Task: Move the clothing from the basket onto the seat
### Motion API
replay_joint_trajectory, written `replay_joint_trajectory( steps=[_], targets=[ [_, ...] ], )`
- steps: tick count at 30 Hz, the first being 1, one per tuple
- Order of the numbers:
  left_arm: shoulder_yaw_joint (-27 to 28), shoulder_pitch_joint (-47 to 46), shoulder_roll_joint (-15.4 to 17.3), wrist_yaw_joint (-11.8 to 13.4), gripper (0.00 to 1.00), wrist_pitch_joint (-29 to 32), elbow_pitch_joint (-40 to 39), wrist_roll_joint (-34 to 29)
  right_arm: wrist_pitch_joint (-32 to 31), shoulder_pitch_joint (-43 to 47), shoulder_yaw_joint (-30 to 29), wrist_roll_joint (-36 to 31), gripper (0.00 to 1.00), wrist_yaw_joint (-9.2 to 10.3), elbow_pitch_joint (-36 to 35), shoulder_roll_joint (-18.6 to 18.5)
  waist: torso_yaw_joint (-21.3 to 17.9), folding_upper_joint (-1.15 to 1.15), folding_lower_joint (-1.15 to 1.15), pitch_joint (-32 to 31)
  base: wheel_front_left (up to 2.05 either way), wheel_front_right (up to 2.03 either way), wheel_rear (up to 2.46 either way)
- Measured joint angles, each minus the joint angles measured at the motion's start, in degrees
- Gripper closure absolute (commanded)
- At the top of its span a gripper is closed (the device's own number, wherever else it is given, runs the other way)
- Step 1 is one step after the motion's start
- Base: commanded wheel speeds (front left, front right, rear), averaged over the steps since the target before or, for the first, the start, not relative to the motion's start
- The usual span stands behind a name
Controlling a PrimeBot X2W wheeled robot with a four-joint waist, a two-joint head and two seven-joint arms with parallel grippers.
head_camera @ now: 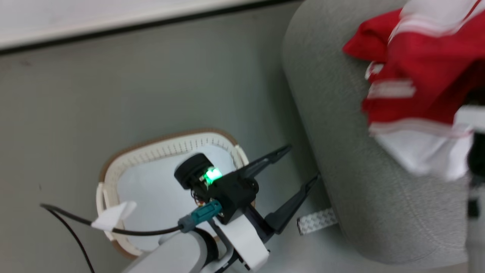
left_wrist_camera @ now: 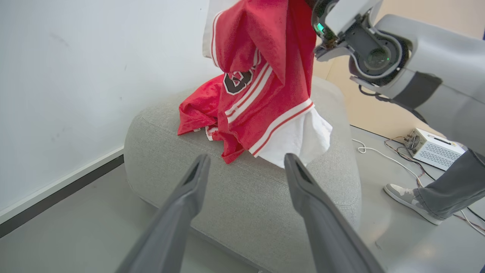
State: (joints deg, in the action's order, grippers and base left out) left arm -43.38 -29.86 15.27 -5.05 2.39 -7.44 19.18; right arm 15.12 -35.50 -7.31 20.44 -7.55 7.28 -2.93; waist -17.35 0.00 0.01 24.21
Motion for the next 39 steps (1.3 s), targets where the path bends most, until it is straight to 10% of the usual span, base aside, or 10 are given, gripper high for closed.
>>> replay_joint_trajectory(
  steps=[10, 18, 21, 23, 24, 39],
  targets=[
    [0.29, -5.77, 2.35, -1.18, 0.00, 0.22, -3.93, -0.05, -7.49, -27.37, -22.64, -13.67, 1.00, 0.00, 9.09, -4.23, 3.05, 0.00, 0.01, 11.90, 0.00, 0.00, 0.00],
    [1.02, -5.86, 3.91, -0.96, 0.00, 0.01, -3.90, 0.23, -3.76, -28.15, -40.84, -25.28, 1.00, 0.00, 20.01, -4.39, 6.62, 0.00, 0.00, 15.93, 0.00, 0.00, 0.00],
    [1.57, -5.14, 4.90, -0.63, 0.00, -0.07, -3.70, 0.51, -1.78, -24.45, -46.88, -27.26, 0.52, 0.00, 25.37, -2.33, 6.95, 0.00, 0.00, 16.41, 0.00, 0.00, 0.00],
    [2.10, -4.60, 5.35, -0.18, 0.00, -0.32, -3.39, 1.02, -0.85, -22.25, -49.18, -27.91, 0.00, 0.00, 28.50, -1.57, 6.76, 0.00, 0.00, 16.02, 0.00, 0.00, 0.00],
    [2.38, -4.24, 5.54, 0.02, 0.00, -0.38, -3.16, 1.66, -0.45, -21.36, -50.19, -27.99, 0.00, 0.00, 30.11, -1.20, 6.60, 0.00, -0.01, 15.73, 0.00, 0.00, 0.00],
    [7.08, 5.04, 5.77, 5.08, 0.00, -11.20, 6.69, 5.66, -0.09, 3.17, -33.43, -16.59, 0.00, 0.00, 23.95, 0.13, 5.69, 0.00, -0.02, 3.38, 0.00, 0.00, 0.00]
  ],
)
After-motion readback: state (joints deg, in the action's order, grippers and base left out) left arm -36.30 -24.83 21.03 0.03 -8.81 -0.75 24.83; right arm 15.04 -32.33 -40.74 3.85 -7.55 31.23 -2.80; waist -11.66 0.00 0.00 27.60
